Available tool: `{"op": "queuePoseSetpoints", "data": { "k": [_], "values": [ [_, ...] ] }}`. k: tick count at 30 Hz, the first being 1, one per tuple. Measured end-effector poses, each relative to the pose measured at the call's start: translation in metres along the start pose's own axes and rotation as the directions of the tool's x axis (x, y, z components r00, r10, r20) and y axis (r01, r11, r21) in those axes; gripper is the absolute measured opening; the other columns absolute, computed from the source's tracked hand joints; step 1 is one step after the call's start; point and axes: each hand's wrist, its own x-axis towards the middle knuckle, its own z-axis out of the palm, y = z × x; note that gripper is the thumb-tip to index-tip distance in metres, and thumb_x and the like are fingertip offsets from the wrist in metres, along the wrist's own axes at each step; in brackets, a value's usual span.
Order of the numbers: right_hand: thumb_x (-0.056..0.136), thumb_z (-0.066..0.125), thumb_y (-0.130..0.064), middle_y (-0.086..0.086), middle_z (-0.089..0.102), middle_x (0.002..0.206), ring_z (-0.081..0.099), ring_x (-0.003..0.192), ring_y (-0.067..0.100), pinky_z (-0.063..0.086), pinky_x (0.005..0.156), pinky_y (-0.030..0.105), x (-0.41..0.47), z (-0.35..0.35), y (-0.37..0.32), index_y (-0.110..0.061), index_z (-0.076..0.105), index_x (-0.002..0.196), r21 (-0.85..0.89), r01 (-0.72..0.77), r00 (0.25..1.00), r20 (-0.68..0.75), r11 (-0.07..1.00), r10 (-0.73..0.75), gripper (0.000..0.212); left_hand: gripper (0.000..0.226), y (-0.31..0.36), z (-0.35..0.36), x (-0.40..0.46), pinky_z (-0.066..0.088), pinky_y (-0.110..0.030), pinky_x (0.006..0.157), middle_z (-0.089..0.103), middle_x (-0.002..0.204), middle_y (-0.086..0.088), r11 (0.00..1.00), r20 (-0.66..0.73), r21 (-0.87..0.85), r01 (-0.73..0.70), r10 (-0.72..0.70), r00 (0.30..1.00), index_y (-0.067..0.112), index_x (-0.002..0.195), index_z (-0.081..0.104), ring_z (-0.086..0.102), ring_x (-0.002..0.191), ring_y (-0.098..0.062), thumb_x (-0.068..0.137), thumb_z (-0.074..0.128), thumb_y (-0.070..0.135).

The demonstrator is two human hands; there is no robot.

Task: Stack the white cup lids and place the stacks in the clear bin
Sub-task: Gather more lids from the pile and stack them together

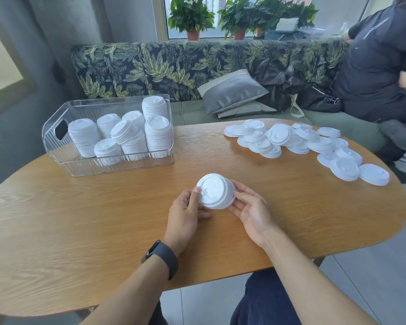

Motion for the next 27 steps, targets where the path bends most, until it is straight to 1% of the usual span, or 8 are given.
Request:
{"op": "queuePoseSetpoints", "data": {
  "k": [6,9,12,16,18,21,23,27],
  "values": [
    [0.102,0.050,0.000,0.007,0.077,0.118,0.075,0.103,0.017,0.056,0.084,0.030,0.0000,0.0017,0.0007,-0.012,0.064,0.133,-0.012,0.011,1.000,0.014,1.000,-0.011,0.036,0.034,-0.0012,-0.0005,-0.0002,0.065,-0.040,0.074,0.073,0.104,-0.017,1.000,0.004,0.004,-0.002,0.002,1.000,0.008,0.109,0.068,0.073,0.093,-0.030,0.108,0.050,0.037],
    [0.103,0.049,0.001,0.008,0.077,0.118,0.075,0.107,0.020,0.058,0.085,0.030,-0.0012,0.0026,0.0011,-0.011,0.064,0.133,-0.016,0.018,1.000,0.022,1.000,-0.018,0.036,0.033,-0.0020,-0.0004,-0.0013,0.065,-0.039,0.075,0.074,0.106,-0.010,1.000,0.014,0.019,-0.021,0.021,1.000,0.012,0.112,0.068,0.074,0.095,-0.026,0.108,0.050,0.039],
    [0.104,0.049,0.000,0.008,0.077,0.119,0.073,0.110,0.022,0.058,0.087,0.032,-0.0003,0.0037,0.0026,-0.010,0.063,0.135,-0.016,0.030,0.999,0.021,0.999,-0.029,0.036,0.032,-0.0032,0.0001,-0.0022,0.065,-0.039,0.074,0.074,0.105,-0.006,0.998,-0.002,0.041,-0.047,0.048,0.999,0.015,0.112,0.069,0.075,0.091,-0.019,0.107,0.049,0.040],
    [0.104,0.056,-0.018,0.007,0.075,0.123,0.072,0.113,0.022,0.058,0.088,0.032,-0.0008,0.0061,0.0024,-0.010,0.065,0.134,-0.029,0.051,0.998,0.033,0.998,-0.050,0.032,0.027,-0.0026,0.0013,-0.0035,0.065,-0.040,0.074,0.073,0.107,-0.003,0.994,-0.009,0.077,-0.073,0.074,0.997,0.016,0.116,0.066,0.076,0.085,-0.015,0.107,0.052,0.038],
    [0.098,0.066,-0.027,0.005,0.075,0.123,0.072,0.114,0.019,0.058,0.089,0.030,-0.0034,0.0077,0.0022,-0.014,0.068,0.132,-0.071,0.075,0.996,0.061,0.995,-0.071,0.037,0.026,-0.0028,0.0016,-0.0036,0.066,-0.041,0.074,0.073,0.109,-0.003,0.993,-0.010,0.087,-0.083,0.084,0.996,0.015,0.120,0.064,0.076,0.082,-0.015,0.107,0.053,0.035],
    [0.093,0.073,-0.020,0.004,0.077,0.118,0.072,0.114,0.018,0.058,0.089,0.029,-0.0047,0.0077,0.0036,-0.015,0.068,0.131,-0.094,0.086,0.995,0.062,0.992,-0.080,0.039,0.028,-0.0038,0.0005,-0.0032,0.066,-0.041,0.074,0.073,0.111,-0.005,0.994,0.003,0.077,-0.083,0.083,0.997,0.015,0.125,0.063,0.076,0.086,-0.019,0.106,0.055,0.034],
    [0.095,0.071,-0.016,0.005,0.078,0.116,0.073,0.111,0.020,0.058,0.085,0.028,-0.0039,0.0066,0.0043,-0.015,0.071,0.126,-0.087,0.081,0.996,0.047,0.993,-0.077,0.031,0.030,-0.0034,-0.0004,-0.0029,0.065,-0.041,0.076,0.075,0.111,-0.005,0.996,0.017,0.058,-0.072,0.071,0.997,0.016,0.125,0.066,0.076,0.092,-0.021,0.105,0.057,0.037],
    [0.095,0.068,-0.010,0.010,0.078,0.113,0.074,0.105,0.022,0.058,0.078,0.026,-0.0033,0.0066,0.0053,-0.012,0.075,0.118,-0.077,0.078,0.997,0.035,0.994,-0.075,0.024,0.030,-0.0005,-0.0019,-0.0018,0.065,-0.043,0.077,0.078,0.102,-0.003,0.997,0.019,0.043,-0.061,0.060,0.998,0.015,0.114,0.071,0.076,0.096,-0.022,0.103,0.059,0.040]
  ]
}}
